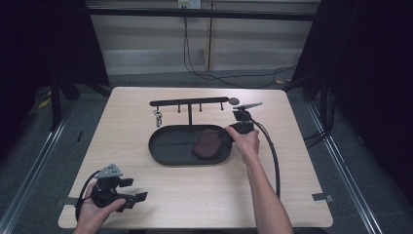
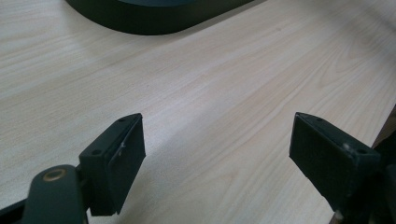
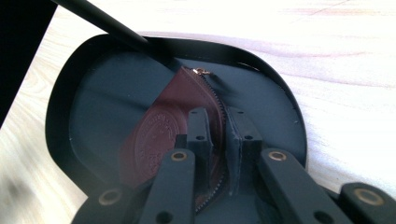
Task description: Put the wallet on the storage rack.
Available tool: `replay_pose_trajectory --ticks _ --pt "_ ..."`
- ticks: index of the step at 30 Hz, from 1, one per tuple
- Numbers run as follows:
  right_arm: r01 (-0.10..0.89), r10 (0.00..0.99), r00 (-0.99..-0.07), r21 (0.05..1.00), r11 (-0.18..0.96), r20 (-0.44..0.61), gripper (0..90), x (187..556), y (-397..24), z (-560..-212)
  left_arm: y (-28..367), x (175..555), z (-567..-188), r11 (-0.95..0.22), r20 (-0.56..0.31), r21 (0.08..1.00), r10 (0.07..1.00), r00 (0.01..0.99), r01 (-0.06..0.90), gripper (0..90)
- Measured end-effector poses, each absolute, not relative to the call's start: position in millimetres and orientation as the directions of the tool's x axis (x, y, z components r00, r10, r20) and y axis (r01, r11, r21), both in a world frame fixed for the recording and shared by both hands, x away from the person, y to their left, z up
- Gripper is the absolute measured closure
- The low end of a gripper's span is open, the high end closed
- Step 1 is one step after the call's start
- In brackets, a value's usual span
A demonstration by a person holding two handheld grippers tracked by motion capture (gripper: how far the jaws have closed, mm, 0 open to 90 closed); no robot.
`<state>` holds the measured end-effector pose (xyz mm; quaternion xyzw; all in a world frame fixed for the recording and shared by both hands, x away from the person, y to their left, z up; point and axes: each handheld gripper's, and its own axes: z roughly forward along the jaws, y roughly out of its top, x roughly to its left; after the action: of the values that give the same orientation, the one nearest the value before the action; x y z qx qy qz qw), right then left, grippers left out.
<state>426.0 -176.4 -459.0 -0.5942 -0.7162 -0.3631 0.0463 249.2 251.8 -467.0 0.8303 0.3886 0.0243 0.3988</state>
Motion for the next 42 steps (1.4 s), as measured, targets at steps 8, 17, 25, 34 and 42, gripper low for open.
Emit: replay_pose_trajectory --ticks 8,17,25,34,42 --pt "0.883 0.824 -0.288 0.468 0.032 0.488 77.9 425.8 -174.4 -462.3 252.2 249.4 -466.9 -0.375 -0.272 0.684 0.665 0.696 0.626 18.2" --pt "0.848 0.822 -0.323 0.529 0.032 0.469 61.1 421.5 -175.8 -452.7 252.1 249.6 -466.9 -0.378 -0.272 0.682 0.664 0.696 0.627 18.2" --pt "0.828 0.835 -0.334 0.56 0.038 0.437 38.7 417.2 -177.8 -446.5 253.2 251.0 -466.7 -0.37 -0.279 0.683 0.665 0.693 0.63 18.2" --pt "0.817 0.827 -0.365 0.573 0.064 0.427 23.2 412.2 -176.5 -440.6 255.3 251.7 -466.5 -0.355 -0.285 0.687 0.672 0.684 0.634 18.1" --pt "0.793 0.836 -0.382 0.604 0.078 0.394 16.7 400.7 -186.1 -436.6 256.8 252.7 -466.7 -0.355 -0.282 0.685 0.677 0.68 0.637 18.1"
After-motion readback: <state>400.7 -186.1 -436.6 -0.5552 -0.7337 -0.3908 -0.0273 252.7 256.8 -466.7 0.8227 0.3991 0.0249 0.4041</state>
